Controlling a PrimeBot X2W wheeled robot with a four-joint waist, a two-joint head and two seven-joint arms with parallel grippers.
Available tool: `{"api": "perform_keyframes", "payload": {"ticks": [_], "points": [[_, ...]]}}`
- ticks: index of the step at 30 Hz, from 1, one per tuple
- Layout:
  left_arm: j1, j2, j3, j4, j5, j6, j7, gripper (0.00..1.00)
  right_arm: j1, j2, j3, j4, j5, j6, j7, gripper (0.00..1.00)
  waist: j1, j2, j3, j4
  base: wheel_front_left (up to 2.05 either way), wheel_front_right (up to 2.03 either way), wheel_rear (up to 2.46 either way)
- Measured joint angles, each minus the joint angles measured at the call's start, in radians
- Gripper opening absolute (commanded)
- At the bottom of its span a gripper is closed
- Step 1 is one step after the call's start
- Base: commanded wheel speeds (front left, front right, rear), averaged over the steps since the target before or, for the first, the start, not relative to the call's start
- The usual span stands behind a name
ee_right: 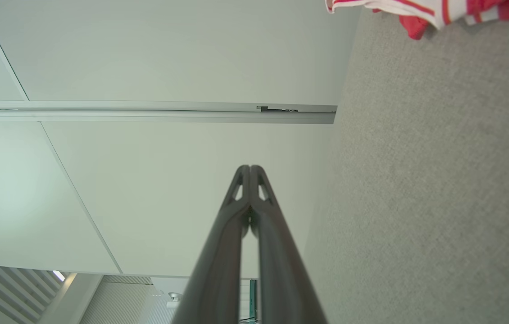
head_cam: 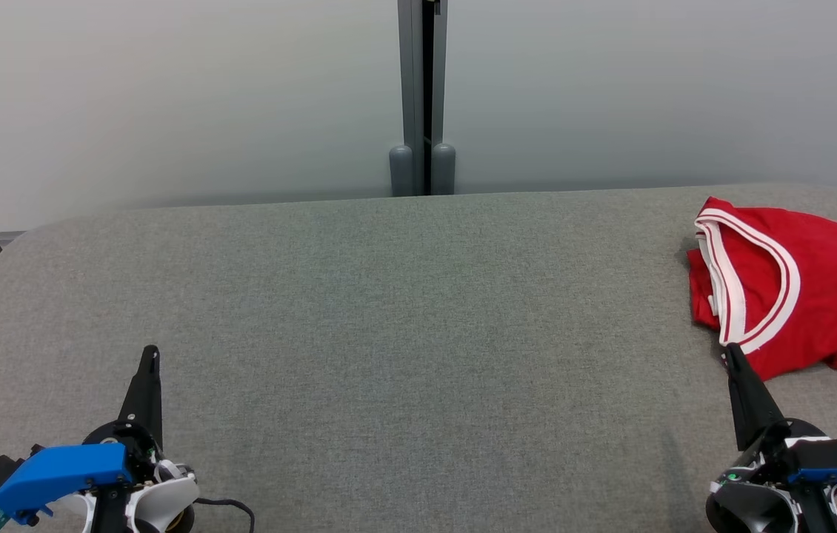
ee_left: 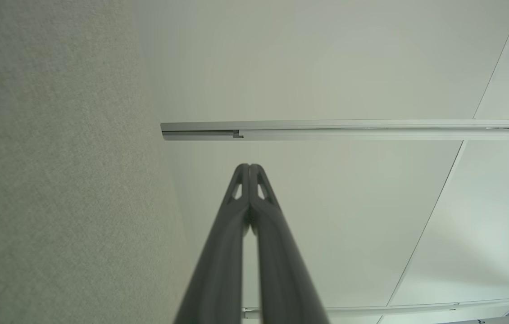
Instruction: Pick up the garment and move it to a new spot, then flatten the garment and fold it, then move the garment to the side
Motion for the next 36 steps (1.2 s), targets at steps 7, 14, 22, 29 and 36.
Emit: {"api": "perform_keyframes", "payload": {"ticks": [7,14,22,29,36], "points": [[0.0,0.0,0.0,0.0,0.0,0.0,0.0,0.0,0.0,0.0,0.0,0.0,-0.001,0.0,0.001,0.0,0.0,0.0,0.0,0.0,0.0,0.0,0.0],[0.0,0.0,0.0,0.0,0.0,0.0,0.0,0.0,-0.001,0.0,0.0,0.0,-0.001,0.0,0.001,0.0,0.0,0.0,0.0,0.0,0.0,0.0,0.0],[0.0,0.0,0.0,0.0,0.0,0.0,0.0,0.0,-0.001,0.0,-0.001,0.0,-0.001,0.0,0.001,0.0,0.0,0.0,0.0,0.0,0.0,0.0,0.0],[0.0,0.0,0.0,0.0,0.0,0.0,0.0,0.0,-0.001,0.0,-0.001,0.0,-0.001,0.0,0.001,0.0,0.0,0.0,0.0,0.0,0.0,0.0,0.0],[0.0,0.0,0.0,0.0,0.0,0.0,0.0,0.0,-0.001,0.0,-0.001,0.0,-0.001,0.0,0.001,0.0,0.0,0.0,0.0,0.0,0.0,0.0,0.0]]}}
